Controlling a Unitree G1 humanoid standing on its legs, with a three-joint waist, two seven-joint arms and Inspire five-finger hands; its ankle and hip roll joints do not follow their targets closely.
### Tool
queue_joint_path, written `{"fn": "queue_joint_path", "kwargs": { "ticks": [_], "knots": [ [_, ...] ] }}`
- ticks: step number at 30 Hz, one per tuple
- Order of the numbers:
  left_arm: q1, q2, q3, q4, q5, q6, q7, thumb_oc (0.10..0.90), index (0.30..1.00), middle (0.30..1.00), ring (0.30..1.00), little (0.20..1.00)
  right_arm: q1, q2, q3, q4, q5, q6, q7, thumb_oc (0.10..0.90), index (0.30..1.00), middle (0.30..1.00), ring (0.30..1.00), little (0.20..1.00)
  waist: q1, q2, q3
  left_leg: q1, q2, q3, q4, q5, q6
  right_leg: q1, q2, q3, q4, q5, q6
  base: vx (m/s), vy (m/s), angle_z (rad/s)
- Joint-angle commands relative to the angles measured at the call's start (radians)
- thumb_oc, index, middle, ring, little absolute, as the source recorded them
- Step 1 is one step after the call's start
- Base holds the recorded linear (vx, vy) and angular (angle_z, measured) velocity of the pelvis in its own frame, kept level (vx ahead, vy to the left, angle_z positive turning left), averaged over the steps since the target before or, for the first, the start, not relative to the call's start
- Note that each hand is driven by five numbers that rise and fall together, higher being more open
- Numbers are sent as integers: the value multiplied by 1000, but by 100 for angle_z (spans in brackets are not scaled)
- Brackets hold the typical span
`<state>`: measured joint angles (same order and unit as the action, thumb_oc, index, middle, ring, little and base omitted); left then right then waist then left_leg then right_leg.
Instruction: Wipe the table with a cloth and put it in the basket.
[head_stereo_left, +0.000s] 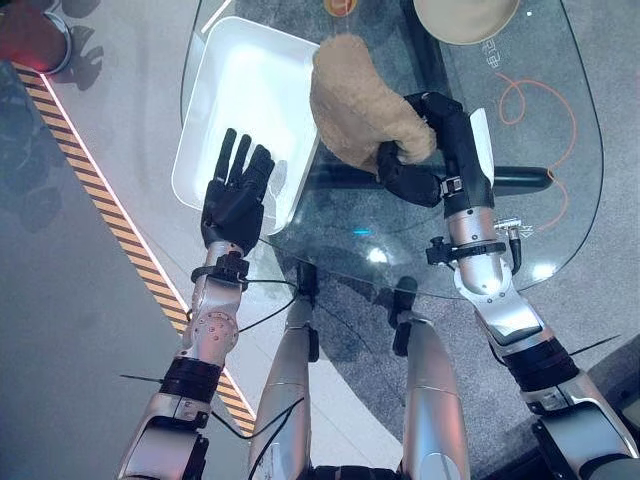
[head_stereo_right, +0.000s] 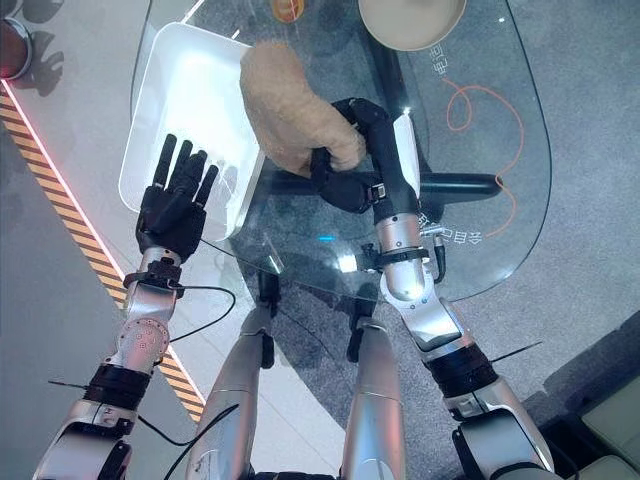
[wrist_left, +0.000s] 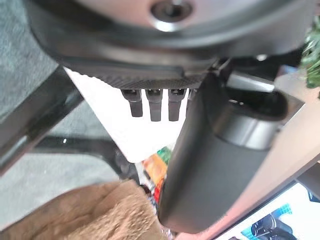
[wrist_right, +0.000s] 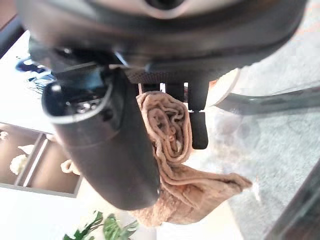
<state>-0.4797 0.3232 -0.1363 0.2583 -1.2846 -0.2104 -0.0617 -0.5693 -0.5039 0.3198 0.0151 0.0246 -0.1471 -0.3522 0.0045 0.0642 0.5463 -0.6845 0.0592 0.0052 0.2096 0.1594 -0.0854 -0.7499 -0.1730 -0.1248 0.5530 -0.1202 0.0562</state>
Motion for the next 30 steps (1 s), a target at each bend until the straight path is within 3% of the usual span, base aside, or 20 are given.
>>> {"fn": "queue_joint_path", "kwargs": {
  "ticks": [1, 30],
  "knots": [
    [-66, 13, 15, -117, -43, -34, -71, 800, 900, 900, 900, 900, -132, 37, -25, -245, 24, -180, 20, 100, 300, 300, 300, 200, -3, -31, -26, 43, -54, 60, 111, -175, 57, 75, 44, -28, -147, 81, 24, 0, 0, 0],
    [-125, -30, -21, -102, -56, -20, -69, 800, 900, 900, 900, 900, -177, 87, 80, -302, 142, -118, 175, 100, 300, 300, 300, 200, -7, -41, -26, 61, -55, 64, 95, -172, 47, 95, 45, -31, -164, 76, 19, 0, 0, 0]
  ]
}}
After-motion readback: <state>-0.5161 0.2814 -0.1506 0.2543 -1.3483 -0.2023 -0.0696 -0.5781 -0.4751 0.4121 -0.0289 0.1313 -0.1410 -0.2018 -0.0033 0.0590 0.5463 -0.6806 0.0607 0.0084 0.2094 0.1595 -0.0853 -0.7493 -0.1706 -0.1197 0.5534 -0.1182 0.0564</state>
